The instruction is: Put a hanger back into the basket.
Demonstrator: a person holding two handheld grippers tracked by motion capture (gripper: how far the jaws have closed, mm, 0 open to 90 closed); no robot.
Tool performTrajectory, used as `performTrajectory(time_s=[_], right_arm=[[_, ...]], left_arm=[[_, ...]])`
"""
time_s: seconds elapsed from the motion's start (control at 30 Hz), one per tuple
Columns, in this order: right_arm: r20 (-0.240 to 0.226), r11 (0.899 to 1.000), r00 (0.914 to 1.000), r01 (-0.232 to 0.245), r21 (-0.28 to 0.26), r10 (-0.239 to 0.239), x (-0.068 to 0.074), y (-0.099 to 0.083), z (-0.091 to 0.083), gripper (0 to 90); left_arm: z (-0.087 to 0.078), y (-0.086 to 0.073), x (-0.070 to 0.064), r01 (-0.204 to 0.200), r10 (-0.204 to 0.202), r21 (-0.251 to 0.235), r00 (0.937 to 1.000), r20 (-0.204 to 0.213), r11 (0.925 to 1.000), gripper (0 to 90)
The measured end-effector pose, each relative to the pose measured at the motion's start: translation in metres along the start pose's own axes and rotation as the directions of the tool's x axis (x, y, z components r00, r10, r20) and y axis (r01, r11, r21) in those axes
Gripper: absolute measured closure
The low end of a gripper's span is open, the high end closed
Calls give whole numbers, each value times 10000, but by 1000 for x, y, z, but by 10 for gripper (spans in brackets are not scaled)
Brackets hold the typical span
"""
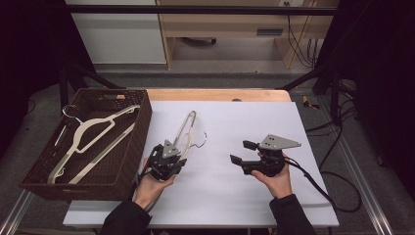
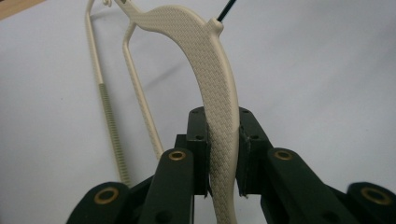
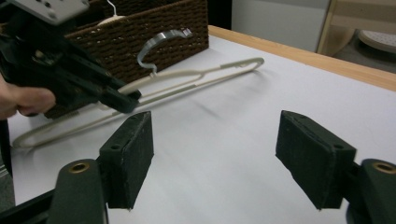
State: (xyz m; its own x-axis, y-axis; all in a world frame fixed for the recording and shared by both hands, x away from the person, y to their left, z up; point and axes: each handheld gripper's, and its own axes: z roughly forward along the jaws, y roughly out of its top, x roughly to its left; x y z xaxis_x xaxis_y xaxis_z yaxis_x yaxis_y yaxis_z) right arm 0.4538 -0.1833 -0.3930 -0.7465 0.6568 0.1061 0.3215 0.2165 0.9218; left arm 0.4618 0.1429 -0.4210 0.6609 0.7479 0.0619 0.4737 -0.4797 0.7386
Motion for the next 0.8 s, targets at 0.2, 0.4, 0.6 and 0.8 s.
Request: performTrajectory(time_s=[0.2, 0.4, 0.6, 0.8], right_arm=[[285, 9996, 9994, -189, 194, 184, -8, -13, -10, 227], [522, 9996, 9984, -223, 175, 214, -12, -17, -16, 188], [715, 9996, 9971, -278, 53, 274, -15, -18, -27, 145], [1006, 9992, 9942, -380, -126, 391, -20, -20, -37, 98]], left_arm=[[-17, 1, 11, 248, -255, -340, 9994, -223, 9991, 803], [-31, 0, 25, 622, -634, -739, 9979, -145, 9953, 859], [-43, 2, 28, 613, -615, -958, 9981, 15, 9935, 860], [-64, 9, 26, 685, -632, -1517, 9972, 396, 9861, 860]])
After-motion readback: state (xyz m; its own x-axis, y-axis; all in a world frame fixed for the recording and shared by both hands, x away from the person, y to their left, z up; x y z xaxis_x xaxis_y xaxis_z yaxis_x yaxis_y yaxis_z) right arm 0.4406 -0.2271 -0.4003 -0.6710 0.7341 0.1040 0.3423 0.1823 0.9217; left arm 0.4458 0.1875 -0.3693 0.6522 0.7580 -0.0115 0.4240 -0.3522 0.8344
